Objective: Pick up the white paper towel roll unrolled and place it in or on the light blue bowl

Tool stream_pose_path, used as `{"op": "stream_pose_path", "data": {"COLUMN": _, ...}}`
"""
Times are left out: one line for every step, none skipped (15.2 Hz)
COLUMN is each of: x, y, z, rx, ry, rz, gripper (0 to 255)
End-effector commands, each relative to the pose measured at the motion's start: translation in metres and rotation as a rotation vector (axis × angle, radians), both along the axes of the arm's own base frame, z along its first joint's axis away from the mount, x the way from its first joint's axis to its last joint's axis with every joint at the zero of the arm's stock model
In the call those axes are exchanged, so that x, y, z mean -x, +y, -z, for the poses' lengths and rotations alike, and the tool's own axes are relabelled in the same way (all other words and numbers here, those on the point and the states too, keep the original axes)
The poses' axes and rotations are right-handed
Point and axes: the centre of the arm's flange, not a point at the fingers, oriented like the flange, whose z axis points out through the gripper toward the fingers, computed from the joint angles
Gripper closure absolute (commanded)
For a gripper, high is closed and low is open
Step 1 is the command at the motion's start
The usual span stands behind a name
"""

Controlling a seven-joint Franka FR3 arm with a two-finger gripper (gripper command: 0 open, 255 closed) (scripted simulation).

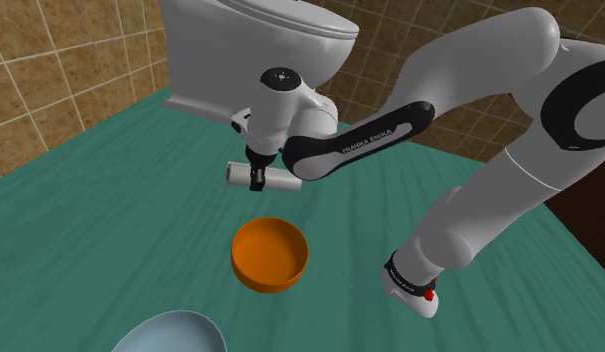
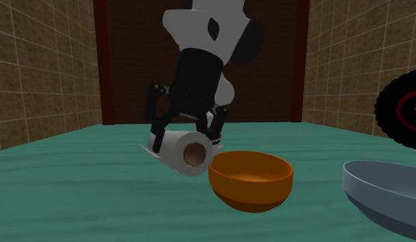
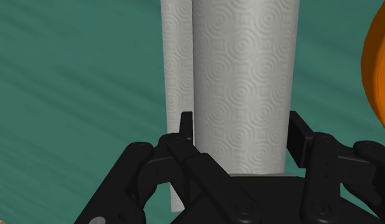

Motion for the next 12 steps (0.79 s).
{"op": "stream_pose_path", "data": {"x": 0.000, "y": -0.001, "z": -0.012, "rx": 0.000, "ry": 0.001, "rz": 0.000, "gripper": 255}}
{"op": "stream_pose_path", "data": {"x": 0.000, "y": -0.001, "z": -0.017, "rx": 0.000, "ry": 0.001, "rz": 0.000, "gripper": 255}}
{"op": "stream_pose_path", "data": {"x": 0.000, "y": -0.001, "z": -0.022, "rx": 0.000, "ry": 0.001, "rz": 0.000, "gripper": 255}}
{"op": "stream_pose_path", "data": {"x": 0.000, "y": -0.001, "z": -0.028, "rx": 0.000, "ry": 0.001, "rz": 0.000, "gripper": 255}}
{"op": "stream_pose_path", "data": {"x": 0.000, "y": -0.001, "z": -0.033, "rx": 0.000, "ry": 0.001, "rz": 0.000, "gripper": 255}}
{"op": "stream_pose_path", "data": {"x": 0.000, "y": -0.001, "z": -0.038, "rx": 0.000, "ry": 0.001, "rz": 0.000, "gripper": 255}}
{"op": "stream_pose_path", "data": {"x": 0.000, "y": -0.001, "z": -0.043, "rx": 0.000, "ry": 0.001, "rz": 0.000, "gripper": 255}}
{"op": "stream_pose_path", "data": {"x": 0.000, "y": -0.001, "z": -0.046, "rx": 0.000, "ry": 0.001, "rz": 0.000, "gripper": 255}}
{"op": "stream_pose_path", "data": {"x": 0.006, "y": 0.011, "z": -0.046, "rx": 0.000, "ry": 0.001, "rz": 0.000, "gripper": 255}}
{"op": "stream_pose_path", "data": {"x": 0.012, "y": 0.023, "z": -0.046, "rx": 0.000, "ry": 0.001, "rz": 0.000, "gripper": 255}}
{"op": "stream_pose_path", "data": {"x": 0.018, "y": 0.035, "z": -0.046, "rx": 0.000, "ry": 0.001, "rz": 0.000, "gripper": 255}}
{"op": "stream_pose_path", "data": {"x": 0.024, "y": 0.046, "z": -0.047, "rx": 0.000, "ry": 0.001, "rz": 0.000, "gripper": 255}}
